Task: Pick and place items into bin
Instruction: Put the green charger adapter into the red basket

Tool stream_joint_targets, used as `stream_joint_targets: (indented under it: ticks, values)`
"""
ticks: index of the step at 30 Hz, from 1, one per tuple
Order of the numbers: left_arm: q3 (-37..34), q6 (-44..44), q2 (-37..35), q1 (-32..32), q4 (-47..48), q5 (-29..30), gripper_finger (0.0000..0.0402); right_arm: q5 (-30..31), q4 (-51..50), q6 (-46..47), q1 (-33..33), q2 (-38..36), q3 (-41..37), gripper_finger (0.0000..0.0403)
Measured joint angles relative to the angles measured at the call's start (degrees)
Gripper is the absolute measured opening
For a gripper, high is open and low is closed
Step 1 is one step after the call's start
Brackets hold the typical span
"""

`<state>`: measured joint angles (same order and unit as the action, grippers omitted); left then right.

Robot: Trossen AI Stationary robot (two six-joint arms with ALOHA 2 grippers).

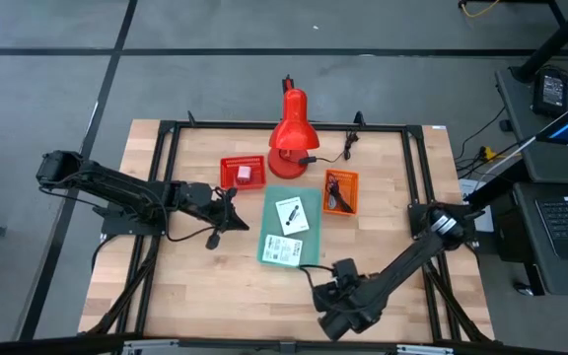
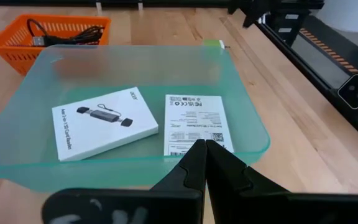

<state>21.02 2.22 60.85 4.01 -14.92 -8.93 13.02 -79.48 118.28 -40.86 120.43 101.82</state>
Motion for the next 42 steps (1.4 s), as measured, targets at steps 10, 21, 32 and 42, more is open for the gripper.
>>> stream_joint_targets:
  ticks: [10,21,32,42]
  values:
    - [0.0,0.2,0.0,0.0,0.2,0.0,0.0004,-3.5,0.1,1.6,2.8,3.8,0.0,0.0225]
    - [0.0,0.6,0.0,0.0,0.3,0.0,0.0004,-3.7,0.5,7.5,2.8,3.7,-1.7,0.0233]
    - [0.0,0.6,0.0,0.0,0.8,0.0,0.0004,-2.5,5.5,7.2,2.9,3.8,-6.9,0.0233]
    - [0.0,0.6,0.0,0.0,1.1,0.0,0.0004,-2.7,8.7,5.9,3.5,3.8,-9.5,0.0233]
